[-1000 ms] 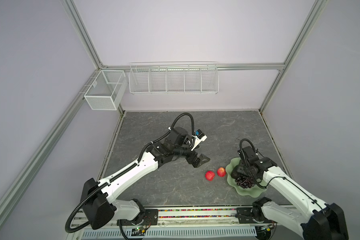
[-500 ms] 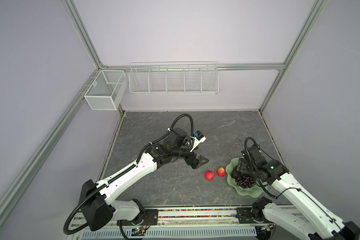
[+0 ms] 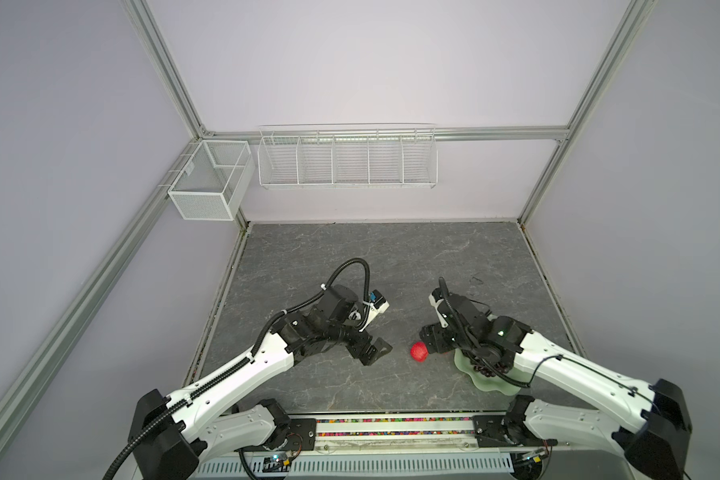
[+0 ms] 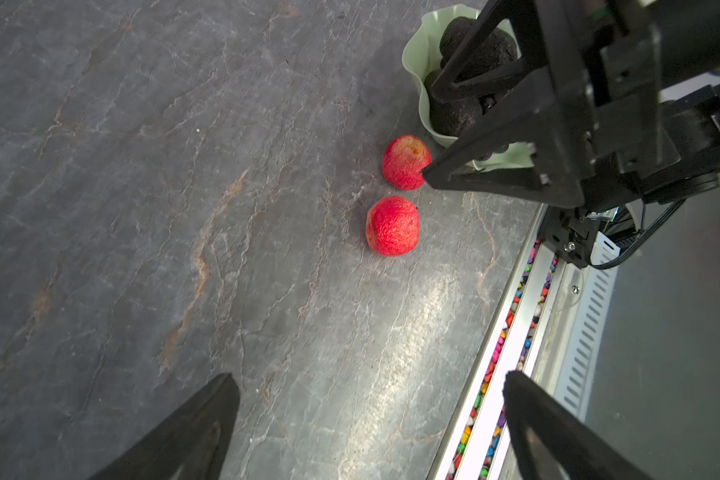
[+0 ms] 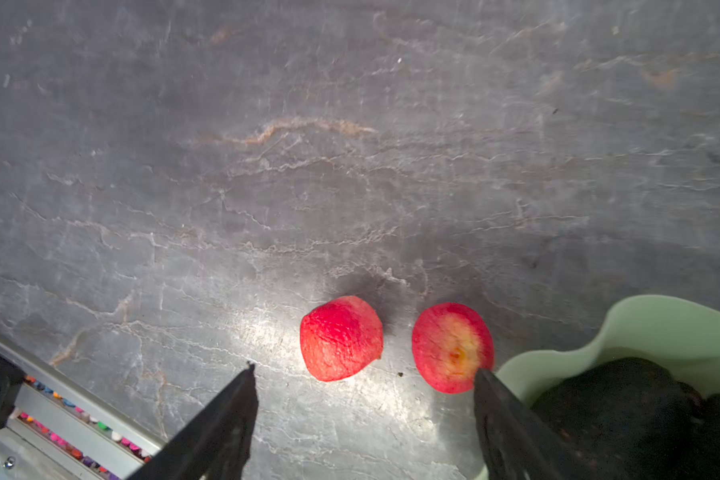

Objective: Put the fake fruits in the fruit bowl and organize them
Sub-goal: 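Move the right gripper over the red apple nearest the bowl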

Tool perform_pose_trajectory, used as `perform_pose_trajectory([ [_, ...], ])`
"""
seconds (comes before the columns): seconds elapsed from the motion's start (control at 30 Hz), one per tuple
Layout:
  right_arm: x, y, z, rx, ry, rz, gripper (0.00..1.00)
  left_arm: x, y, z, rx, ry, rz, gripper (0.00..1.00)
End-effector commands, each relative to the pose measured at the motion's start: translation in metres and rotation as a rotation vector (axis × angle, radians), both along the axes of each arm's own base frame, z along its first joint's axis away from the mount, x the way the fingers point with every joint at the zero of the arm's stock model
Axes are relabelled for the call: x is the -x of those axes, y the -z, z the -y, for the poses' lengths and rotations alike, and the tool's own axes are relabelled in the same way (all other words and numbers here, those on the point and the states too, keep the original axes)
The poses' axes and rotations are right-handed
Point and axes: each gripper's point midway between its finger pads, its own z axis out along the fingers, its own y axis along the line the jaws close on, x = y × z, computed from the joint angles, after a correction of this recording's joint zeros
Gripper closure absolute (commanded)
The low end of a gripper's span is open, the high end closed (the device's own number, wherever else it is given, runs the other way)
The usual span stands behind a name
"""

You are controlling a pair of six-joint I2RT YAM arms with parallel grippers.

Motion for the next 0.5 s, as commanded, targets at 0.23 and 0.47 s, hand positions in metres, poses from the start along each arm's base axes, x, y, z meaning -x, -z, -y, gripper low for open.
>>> perform_pose_trajectory([
  [0.23, 0.005, 0.045, -0.029, 0.017, -0.068, -0.076, 0.31, 0.003, -0.006, -0.019, -0.006, -0.062, 0.032, 0.01],
  [0.47, 0.011, 0.068, -0.03, 0.083, -0.077, -0.123, 0.36, 0.002, -0.004, -0.019, -0.007, -0.068, 0.037, 0.01],
])
